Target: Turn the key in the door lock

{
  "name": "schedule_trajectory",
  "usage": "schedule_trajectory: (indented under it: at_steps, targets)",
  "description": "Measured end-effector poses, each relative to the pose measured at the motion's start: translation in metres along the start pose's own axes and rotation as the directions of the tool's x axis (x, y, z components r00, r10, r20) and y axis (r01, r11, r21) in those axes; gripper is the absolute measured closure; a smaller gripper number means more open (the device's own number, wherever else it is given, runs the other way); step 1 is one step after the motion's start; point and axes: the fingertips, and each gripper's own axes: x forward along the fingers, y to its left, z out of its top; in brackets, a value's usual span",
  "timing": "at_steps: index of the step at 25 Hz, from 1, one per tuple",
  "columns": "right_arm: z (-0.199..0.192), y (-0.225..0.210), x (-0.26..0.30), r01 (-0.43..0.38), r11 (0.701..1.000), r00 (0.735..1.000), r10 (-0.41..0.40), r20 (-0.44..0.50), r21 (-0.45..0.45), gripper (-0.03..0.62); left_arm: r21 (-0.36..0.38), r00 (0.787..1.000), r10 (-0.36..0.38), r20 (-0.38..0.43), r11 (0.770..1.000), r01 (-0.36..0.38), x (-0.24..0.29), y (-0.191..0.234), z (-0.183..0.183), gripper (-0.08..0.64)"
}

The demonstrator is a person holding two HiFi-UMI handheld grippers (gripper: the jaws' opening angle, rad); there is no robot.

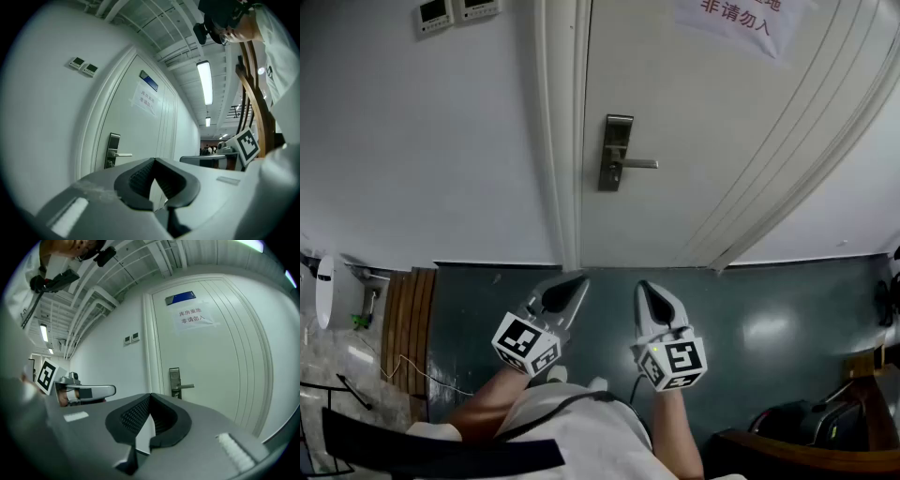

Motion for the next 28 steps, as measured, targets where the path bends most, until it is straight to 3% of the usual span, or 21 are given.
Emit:
schedule_trajectory:
  at_steps: [28]
  targets:
    - [-0.031, -0.042, -0.025, -0.074, 0.997, 0.996, 0.075, -0.043, 0.026, 0.584, 0.016, 0.996, 0.085, -0.033, 0.996, -0.084, 0.022, -0.033, -0.024, 0.555]
